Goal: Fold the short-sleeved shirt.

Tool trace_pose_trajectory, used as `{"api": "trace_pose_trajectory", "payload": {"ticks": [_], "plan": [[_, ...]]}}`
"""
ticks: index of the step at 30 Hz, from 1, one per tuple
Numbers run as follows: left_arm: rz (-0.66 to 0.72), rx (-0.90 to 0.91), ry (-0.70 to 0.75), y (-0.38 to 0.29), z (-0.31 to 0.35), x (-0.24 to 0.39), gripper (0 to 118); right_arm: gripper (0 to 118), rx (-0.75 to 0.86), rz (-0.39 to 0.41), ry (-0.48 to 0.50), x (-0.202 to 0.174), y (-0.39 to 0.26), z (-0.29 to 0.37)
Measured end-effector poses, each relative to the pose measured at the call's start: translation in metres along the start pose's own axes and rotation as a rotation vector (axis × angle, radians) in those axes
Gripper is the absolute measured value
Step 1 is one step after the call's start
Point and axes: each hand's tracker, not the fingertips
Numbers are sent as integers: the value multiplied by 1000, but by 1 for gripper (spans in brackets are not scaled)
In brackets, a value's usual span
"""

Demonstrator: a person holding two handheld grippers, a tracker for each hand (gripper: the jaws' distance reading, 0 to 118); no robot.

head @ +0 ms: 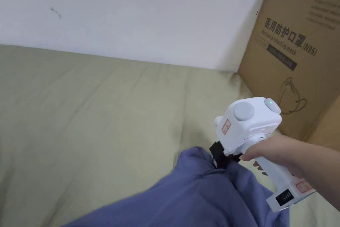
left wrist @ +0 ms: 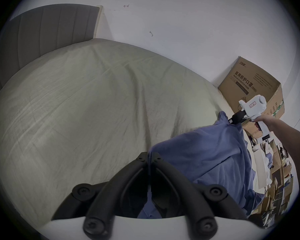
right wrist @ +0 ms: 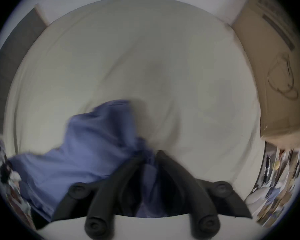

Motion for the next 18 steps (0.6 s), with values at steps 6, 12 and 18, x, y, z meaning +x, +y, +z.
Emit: {"api": "trace_pose_trajectory", "payload": {"ticks": [6,12,18], "plan": [[29,3,-33,6,19,2,0,11,32,64,4,-23,-34,34],[-57,33,-84,26,58,17,0,11,252,-111,78,10,-97,133],[-272,161,-89,80,126,53,0,11,499,-256,123,30,-183,269]]}}
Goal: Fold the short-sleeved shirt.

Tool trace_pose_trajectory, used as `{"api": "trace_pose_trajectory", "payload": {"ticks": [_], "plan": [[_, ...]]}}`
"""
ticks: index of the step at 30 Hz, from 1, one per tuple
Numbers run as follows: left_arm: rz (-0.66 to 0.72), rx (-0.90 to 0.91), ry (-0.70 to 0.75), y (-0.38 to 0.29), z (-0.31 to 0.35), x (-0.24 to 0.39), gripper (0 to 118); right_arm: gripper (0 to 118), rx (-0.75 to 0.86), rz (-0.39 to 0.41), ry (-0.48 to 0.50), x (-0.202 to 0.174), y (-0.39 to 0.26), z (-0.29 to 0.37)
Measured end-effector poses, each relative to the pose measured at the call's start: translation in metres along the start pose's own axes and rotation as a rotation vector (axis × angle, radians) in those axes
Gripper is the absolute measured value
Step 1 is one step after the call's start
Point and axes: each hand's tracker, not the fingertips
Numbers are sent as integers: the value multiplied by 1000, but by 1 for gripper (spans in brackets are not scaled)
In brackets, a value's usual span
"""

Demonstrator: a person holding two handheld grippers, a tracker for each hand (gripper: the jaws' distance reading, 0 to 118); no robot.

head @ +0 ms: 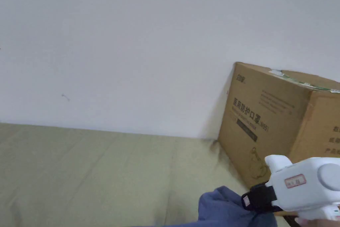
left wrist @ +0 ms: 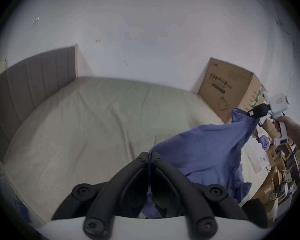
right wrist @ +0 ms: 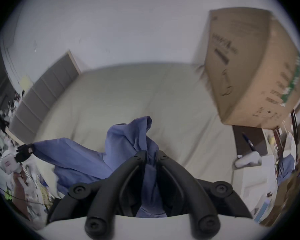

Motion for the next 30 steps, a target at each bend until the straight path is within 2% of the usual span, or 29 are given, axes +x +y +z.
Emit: {"api": "trace_pose_trajectory", "payload": {"ticks": [2,5,9,13,14,16,19,23,26,28,30], "plan": [[26,5,-21,30,15,2,0,11,48,-51,28,3,-1,42],[72,27,-53,77,38,4,0,11,121,-85,21,13,9,93],[70,61,-40,131,65,11,0,11,198,-92,48,-2,15,157],[22,133,-18,172,89,23,0,11,275,-66,59,-19,31,196],[8,151,10,181,93,25,0,11,290,-71,64,-19,36,202],[11,194,71,199,99,30,0,11,326,-113,140,-15,49,210],[-40,215,82,226,99,35,0,11,345,-139,149,-21,64,219],[-59,217,89,259,85,39,0,11,365,-112,112,-28,97,216],[-65,200,99,290,62,41,0,11,385,-125,89,-29,133,206],[-61,206,114,303,52,55,0,11,458,-133,25,-32,157,199],[-77,219,122,324,38,61,0,11,514,-125,16,-33,183,192]]}}
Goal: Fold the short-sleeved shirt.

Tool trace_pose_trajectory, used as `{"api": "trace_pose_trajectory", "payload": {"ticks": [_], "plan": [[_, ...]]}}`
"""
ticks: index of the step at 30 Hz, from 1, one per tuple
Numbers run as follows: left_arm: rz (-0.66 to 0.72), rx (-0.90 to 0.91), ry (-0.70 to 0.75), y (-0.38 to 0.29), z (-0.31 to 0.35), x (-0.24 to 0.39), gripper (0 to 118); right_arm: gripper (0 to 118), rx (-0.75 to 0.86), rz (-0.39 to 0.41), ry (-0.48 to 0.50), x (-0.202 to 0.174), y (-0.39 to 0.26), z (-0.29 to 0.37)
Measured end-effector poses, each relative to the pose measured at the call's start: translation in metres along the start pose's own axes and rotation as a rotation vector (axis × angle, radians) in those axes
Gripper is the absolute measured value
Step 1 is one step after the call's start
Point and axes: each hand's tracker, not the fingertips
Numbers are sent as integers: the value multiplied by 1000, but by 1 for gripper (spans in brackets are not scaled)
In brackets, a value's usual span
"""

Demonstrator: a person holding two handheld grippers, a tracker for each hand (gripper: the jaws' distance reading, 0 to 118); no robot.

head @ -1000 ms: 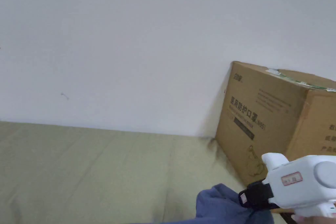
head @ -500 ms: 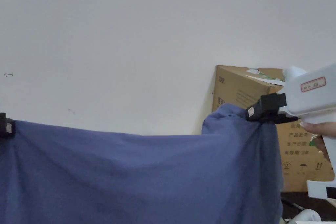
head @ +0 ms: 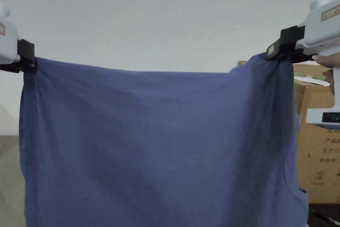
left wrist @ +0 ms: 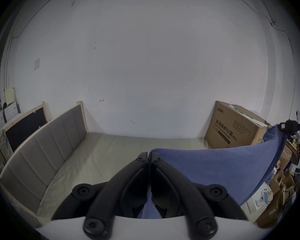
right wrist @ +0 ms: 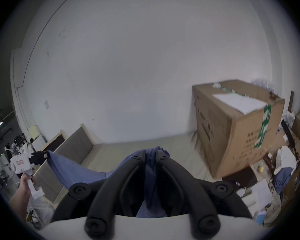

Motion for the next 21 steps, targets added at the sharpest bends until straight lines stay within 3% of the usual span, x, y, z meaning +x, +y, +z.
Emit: {"api": "trace_pose_trajectory", "payload": {"ticks": [7,9,12,17,21], "plan": [[-28,120,88,62,-46,32,0,11,132,20,-68,-20,66,-49],[-60,168,101,76,-57,43,0,11,204,63,-92,-27,81,-58],[-76,192,118,124,-127,12,0,11,248,132,-134,-39,96,-77],[-101,225,130,103,-171,15,0,11,279,206,-189,-38,88,-124],[-145,117,158,40,-216,3,0,11,190,193,-194,-14,16,-173]]}}
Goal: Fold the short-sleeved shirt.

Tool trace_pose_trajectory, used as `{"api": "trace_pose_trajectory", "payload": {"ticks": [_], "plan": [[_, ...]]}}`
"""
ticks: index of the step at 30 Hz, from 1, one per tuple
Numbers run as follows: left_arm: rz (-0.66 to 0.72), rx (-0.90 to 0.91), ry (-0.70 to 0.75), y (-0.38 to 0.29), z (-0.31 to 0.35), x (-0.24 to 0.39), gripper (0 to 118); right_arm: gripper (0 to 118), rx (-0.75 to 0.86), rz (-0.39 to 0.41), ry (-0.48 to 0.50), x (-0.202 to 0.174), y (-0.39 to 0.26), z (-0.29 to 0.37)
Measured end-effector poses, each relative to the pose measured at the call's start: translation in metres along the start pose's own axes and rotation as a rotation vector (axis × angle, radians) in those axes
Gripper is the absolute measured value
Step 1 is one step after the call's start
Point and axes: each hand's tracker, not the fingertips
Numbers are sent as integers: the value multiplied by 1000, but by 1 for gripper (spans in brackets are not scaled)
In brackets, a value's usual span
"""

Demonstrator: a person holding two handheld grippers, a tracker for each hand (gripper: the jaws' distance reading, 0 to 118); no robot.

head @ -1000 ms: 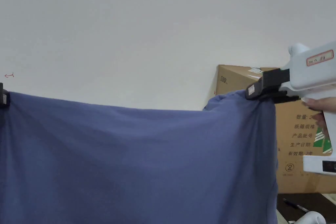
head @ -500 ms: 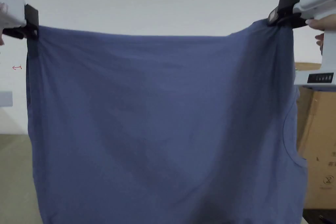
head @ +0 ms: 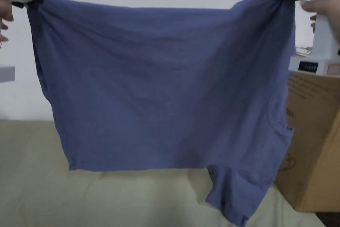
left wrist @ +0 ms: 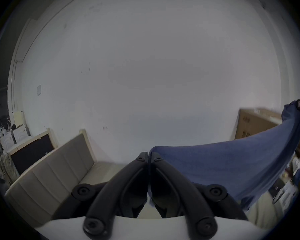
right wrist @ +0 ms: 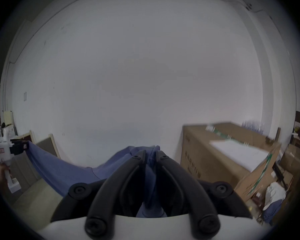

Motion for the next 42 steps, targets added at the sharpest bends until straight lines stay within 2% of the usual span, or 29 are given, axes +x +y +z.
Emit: {"api": "trace_pose_trajectory", "payload": {"ticks": [2,5,6,7,10,13,14,16,19,23,26,29,33,37,42], "plan": [[0,-64,-34,-54,-10,2,0,11,-93,-29,10,0,-63,-15],[126,-135,-148,-160,-6,8,0,11,-287,-65,65,2,-176,-27],[150,-193,-162,-198,-5,10,0,11,-343,-99,88,3,-217,-25],[158,-258,-147,-233,-4,11,0,11,-414,-165,108,6,-250,-19],[252,-396,-152,-330,23,12,0,11,-448,-298,102,19,-337,21],[356,-456,-179,-376,70,-1,0,11,-450,-343,82,37,-385,77],[374,-496,-197,-385,86,-8,0,11,-452,-383,89,44,-393,99],[388,-490,-230,-395,123,-21,0,11,-450,-365,101,49,-395,151],[359,-486,-285,-396,184,-35,0,11,-491,-252,168,46,-393,215],[327,-476,-281,-401,244,-52,0,11,-490,-213,188,51,-391,279],[329,-486,-282,-417,274,-70,0,11,-550,-123,226,50,-399,311],[299,-511,-288,-441,297,-77,0,11,-606,-54,245,49,-419,326],[132,-567,-301,-478,316,-72,0,11,-659,-49,257,44,-445,343],[136,-572,-314,-506,320,-69,0,11,-712,8,256,41,-476,350],[118,-587,-310,-521,318,-72,1,11,-790,21,238,44,-510,341]]}}
